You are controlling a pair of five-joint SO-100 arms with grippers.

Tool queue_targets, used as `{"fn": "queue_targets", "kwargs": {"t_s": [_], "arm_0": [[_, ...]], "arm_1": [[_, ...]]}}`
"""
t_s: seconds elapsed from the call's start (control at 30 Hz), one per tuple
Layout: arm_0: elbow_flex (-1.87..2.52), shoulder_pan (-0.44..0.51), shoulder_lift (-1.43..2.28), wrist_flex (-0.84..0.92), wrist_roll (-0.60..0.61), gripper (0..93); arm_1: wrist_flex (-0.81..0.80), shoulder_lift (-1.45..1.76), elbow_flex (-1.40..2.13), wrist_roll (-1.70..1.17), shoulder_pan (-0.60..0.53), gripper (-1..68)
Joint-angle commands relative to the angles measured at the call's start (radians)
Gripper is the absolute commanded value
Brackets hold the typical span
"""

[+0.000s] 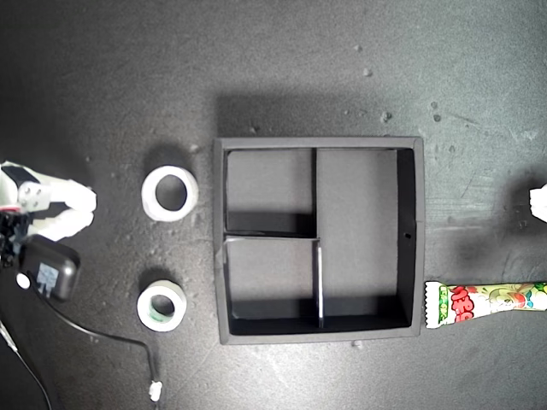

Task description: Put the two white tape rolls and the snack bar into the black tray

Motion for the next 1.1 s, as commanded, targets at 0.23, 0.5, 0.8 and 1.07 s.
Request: {"fn": "queue_targets", "kwargs": {"t_s": [0.23,0.5,0.8,1.07], "arm_0": [[0.057,0.020,0.043,-0.006,0.000,0.0],[0.000,0.018,0.043,-0.072,0.129,5.1],[-0.097,0.018,0.025,-0.075,0.179,8.6],[-0.718,0.020,-0.919,-0.199,0.383,9.6]], "arm_1": [[0.005,0.003,0.008,0.009,0.006,-0.4],[0.006,0.003,0.008,0.012,0.006,-0.4],[0.006,0.003,0.008,0.015,0.017,-0.3],[0.006,0.000,0.008,0.018,0.029,-0.3]]}}
